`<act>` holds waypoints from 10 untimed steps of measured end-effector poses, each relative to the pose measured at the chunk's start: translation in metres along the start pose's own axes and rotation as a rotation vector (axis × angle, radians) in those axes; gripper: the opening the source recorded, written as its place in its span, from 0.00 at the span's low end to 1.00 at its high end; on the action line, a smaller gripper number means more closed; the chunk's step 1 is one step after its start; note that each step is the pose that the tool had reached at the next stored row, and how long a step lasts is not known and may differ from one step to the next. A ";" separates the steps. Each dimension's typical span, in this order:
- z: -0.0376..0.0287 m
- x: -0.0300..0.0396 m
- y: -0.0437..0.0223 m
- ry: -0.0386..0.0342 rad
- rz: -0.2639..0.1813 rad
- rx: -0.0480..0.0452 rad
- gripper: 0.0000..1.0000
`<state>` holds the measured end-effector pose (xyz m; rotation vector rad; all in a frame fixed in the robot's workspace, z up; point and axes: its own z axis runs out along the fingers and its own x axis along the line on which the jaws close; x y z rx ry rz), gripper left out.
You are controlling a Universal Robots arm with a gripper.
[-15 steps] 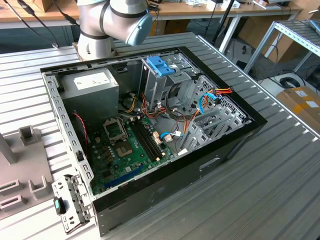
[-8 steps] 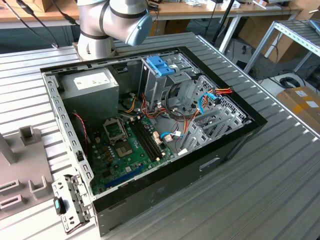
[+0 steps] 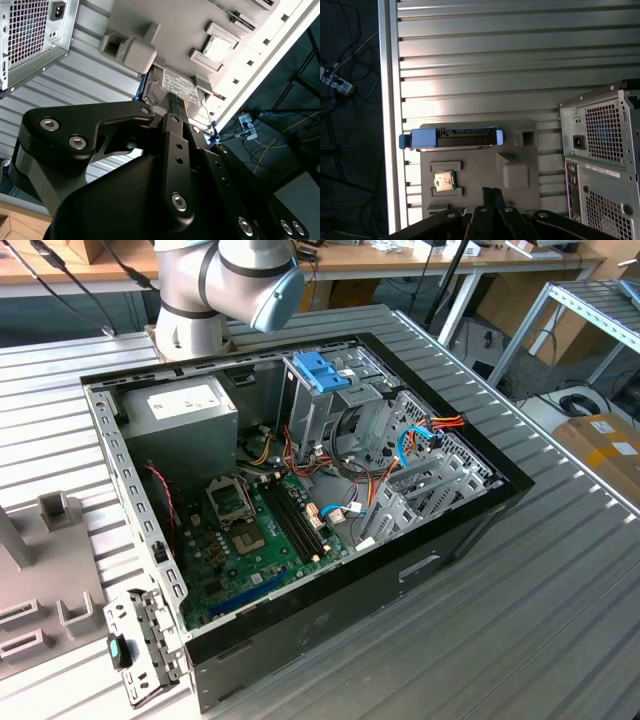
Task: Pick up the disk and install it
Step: 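Reach for the disk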
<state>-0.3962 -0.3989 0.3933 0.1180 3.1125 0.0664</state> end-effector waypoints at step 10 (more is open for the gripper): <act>-0.0002 0.0067 -0.0005 0.0000 0.000 0.0000 0.11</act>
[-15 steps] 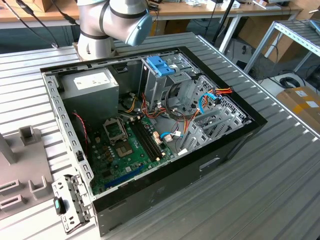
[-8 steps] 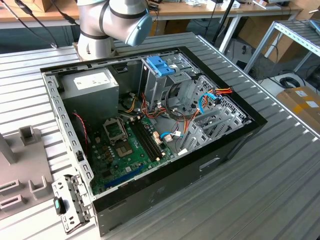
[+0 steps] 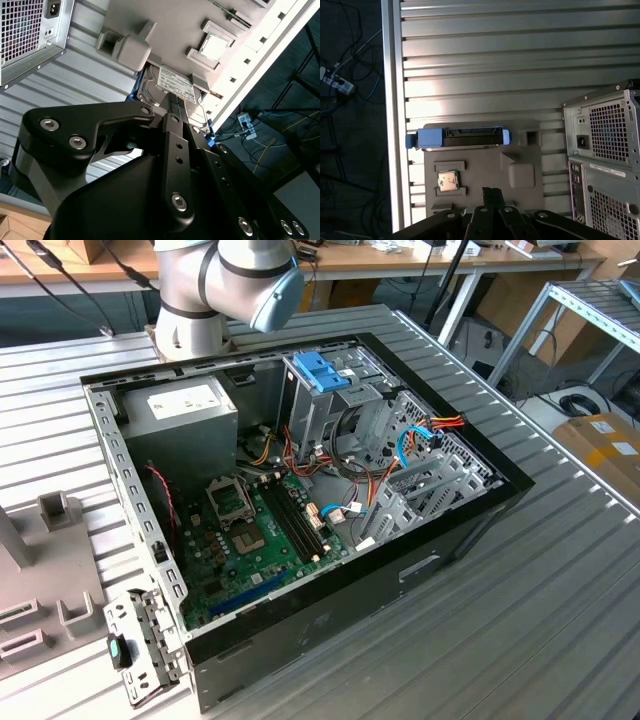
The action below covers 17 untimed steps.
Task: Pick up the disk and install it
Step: 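Reach for the disk, then pick up the disk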
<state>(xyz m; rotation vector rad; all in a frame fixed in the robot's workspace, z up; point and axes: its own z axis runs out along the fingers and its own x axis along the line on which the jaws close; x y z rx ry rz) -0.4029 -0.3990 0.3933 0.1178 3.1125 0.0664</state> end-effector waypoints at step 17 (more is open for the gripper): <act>-0.0001 0.0011 0.0000 0.0010 -0.021 -0.0005 0.11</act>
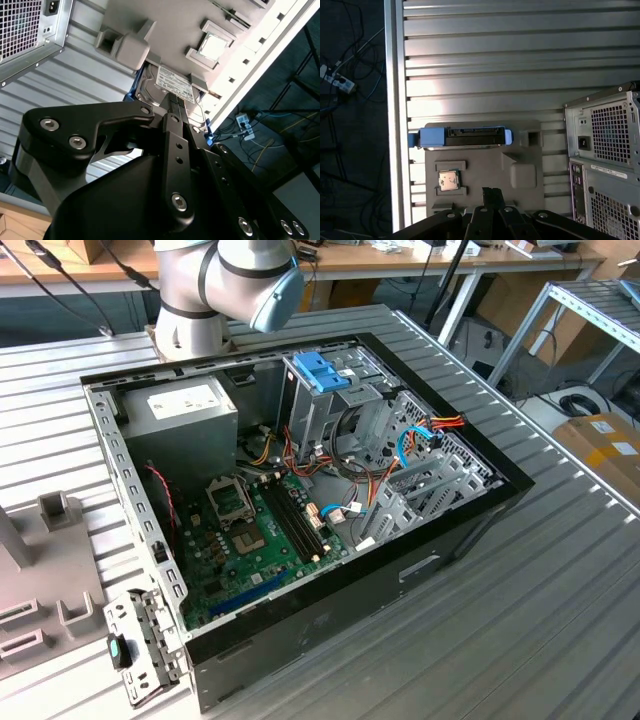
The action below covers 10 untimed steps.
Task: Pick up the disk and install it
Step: 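Pick up the disk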
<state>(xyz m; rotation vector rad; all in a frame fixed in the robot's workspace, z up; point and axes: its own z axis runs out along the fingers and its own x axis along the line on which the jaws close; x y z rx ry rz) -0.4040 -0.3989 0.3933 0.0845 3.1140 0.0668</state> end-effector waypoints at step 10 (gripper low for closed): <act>0.0000 -0.0001 0.0000 0.0040 -0.092 -0.0023 0.11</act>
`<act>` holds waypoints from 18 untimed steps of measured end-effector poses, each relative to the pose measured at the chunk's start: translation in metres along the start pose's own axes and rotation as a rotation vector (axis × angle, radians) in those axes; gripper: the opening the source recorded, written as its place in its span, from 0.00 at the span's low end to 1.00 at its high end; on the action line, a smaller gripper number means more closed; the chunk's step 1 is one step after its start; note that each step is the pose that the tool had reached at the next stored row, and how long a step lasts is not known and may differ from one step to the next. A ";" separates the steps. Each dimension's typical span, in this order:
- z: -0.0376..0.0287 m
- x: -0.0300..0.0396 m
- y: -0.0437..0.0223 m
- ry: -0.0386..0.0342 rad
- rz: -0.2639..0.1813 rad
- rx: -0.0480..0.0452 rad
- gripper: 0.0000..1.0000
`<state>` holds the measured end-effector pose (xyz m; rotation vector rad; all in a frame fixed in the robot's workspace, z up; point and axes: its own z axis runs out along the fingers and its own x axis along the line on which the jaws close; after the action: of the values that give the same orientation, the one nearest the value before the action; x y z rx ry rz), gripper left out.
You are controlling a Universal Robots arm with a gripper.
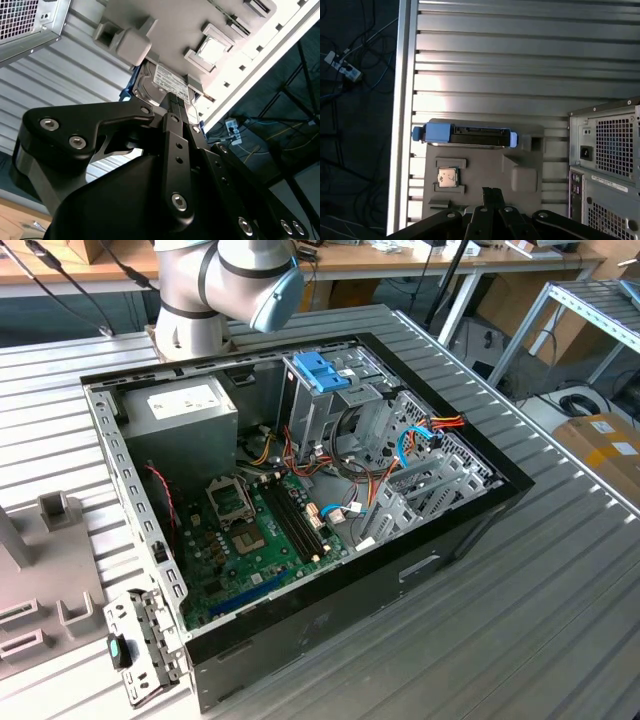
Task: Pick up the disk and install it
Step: 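Pick up the disk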
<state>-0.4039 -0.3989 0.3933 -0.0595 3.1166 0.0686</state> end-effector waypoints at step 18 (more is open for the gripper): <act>0.0000 0.0000 0.0000 0.0046 -0.107 -0.0027 0.11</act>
<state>-0.4039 -0.3989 0.3932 -0.2270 3.1112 0.0706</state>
